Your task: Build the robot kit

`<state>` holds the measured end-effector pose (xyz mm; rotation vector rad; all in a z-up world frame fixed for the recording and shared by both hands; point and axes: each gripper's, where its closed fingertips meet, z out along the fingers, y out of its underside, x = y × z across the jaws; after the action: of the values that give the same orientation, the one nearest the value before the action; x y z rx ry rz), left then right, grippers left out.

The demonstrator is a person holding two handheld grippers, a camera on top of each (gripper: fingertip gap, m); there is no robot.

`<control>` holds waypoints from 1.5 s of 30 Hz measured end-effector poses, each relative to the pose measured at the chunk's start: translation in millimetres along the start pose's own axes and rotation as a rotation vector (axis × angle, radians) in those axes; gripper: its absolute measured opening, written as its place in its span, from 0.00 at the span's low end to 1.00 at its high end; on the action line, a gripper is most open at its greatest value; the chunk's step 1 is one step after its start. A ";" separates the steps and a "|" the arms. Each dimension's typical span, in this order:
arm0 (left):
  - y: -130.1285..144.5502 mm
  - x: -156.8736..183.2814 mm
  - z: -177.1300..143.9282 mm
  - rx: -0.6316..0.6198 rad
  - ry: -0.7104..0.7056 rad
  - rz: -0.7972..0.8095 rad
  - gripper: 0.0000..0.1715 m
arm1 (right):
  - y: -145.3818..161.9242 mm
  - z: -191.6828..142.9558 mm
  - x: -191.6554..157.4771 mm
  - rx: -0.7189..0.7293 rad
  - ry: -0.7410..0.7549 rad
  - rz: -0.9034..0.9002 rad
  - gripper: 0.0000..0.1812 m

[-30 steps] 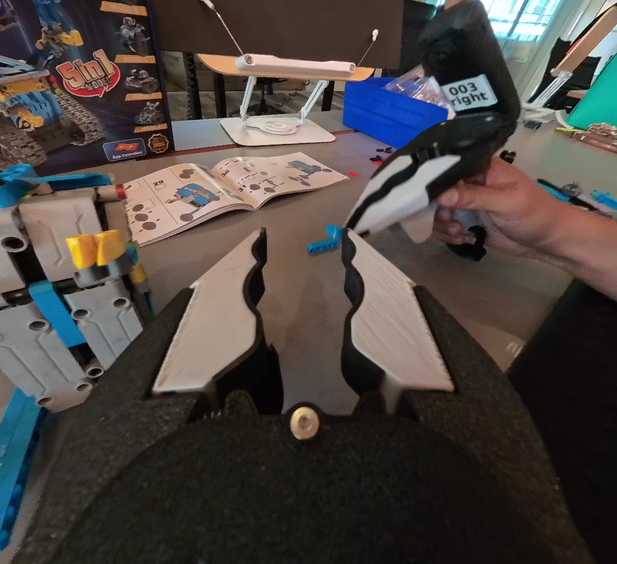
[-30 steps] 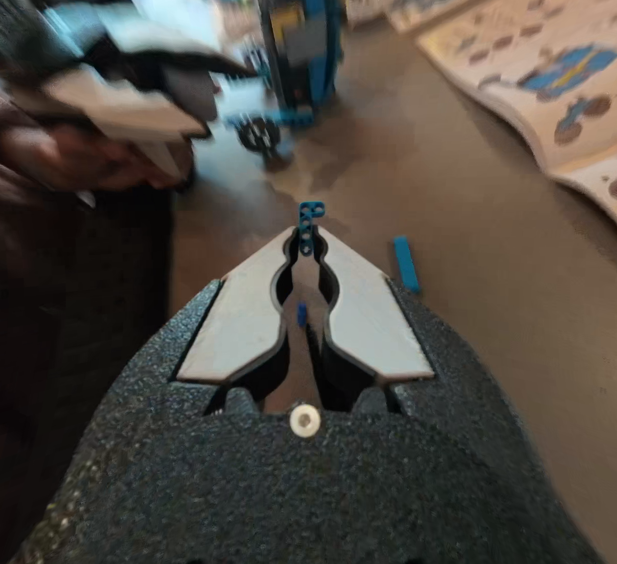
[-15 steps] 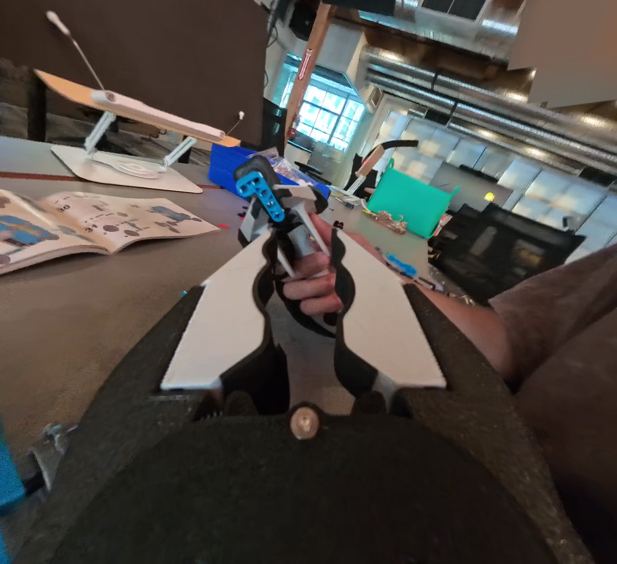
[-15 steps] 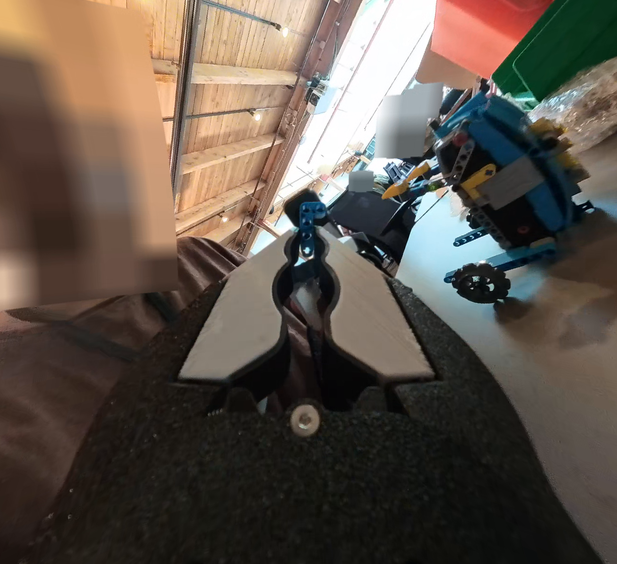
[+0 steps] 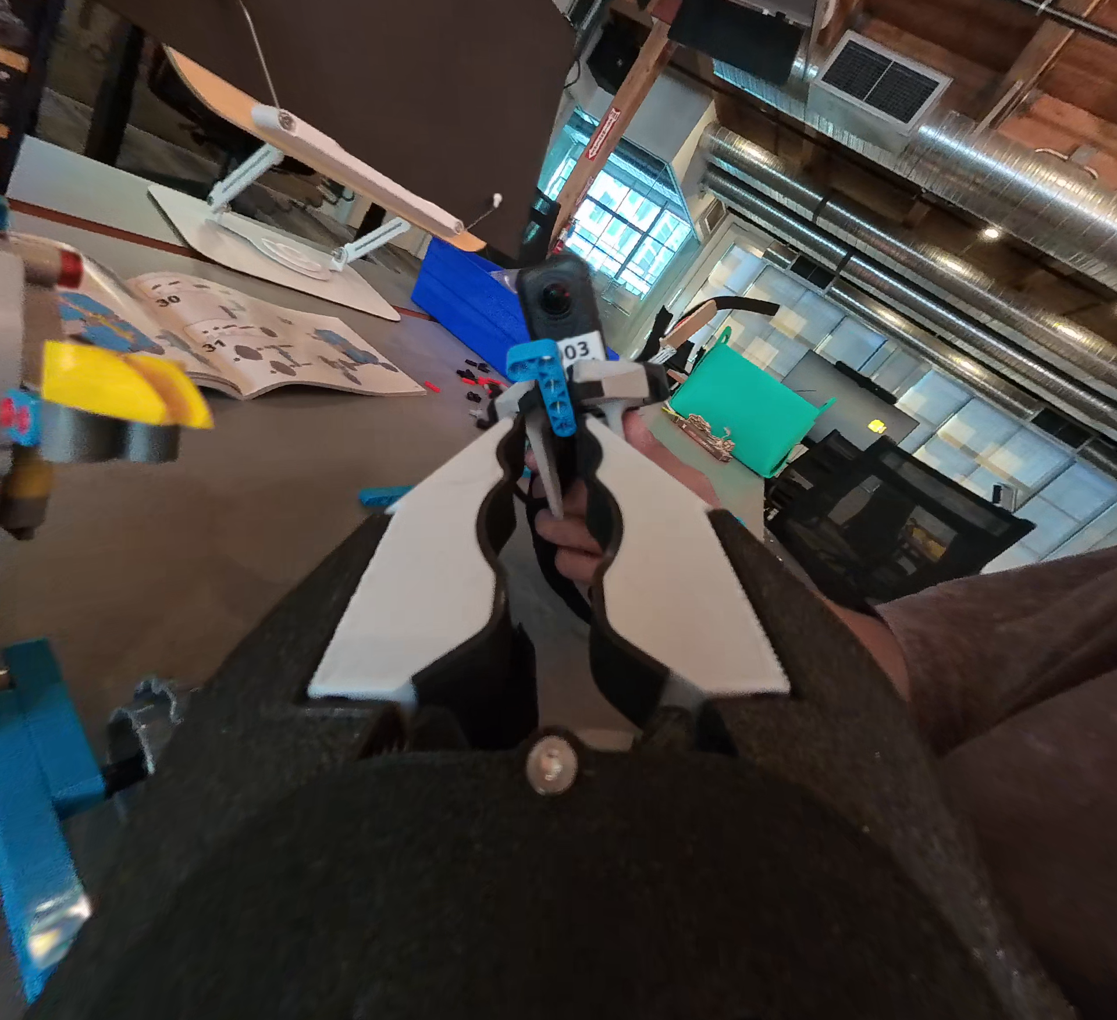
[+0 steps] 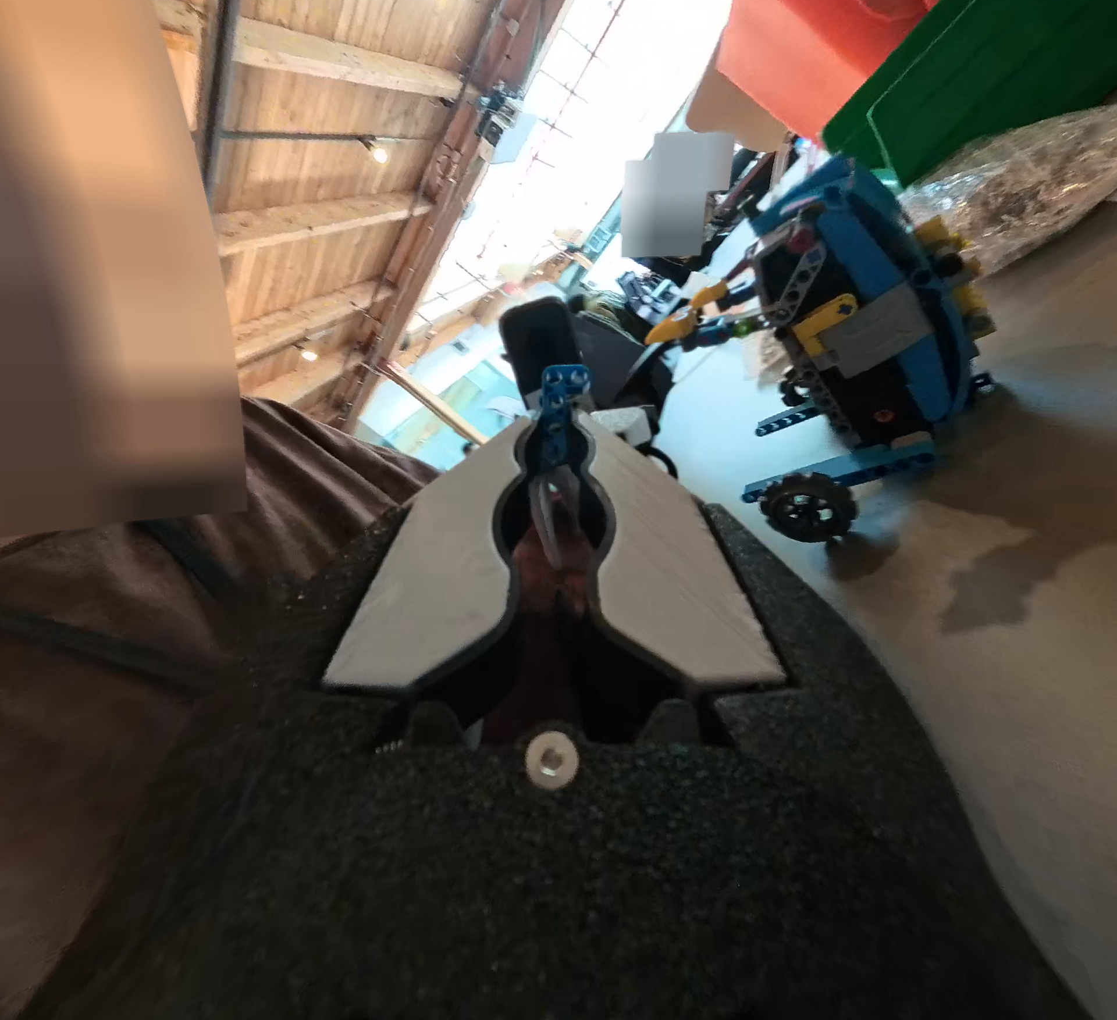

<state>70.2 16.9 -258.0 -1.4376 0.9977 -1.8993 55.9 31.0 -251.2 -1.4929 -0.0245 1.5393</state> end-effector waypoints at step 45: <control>4.9 32.1 -2.1 -0.021 -0.077 0.579 0.05 | 8.6 -19.5 -26.7 -0.042 -0.264 0.200 0.05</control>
<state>59.3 -10.7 -244.6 -1.0666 1.2357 -1.4040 60.6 -1.3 -240.9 -1.3471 -0.0631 1.9006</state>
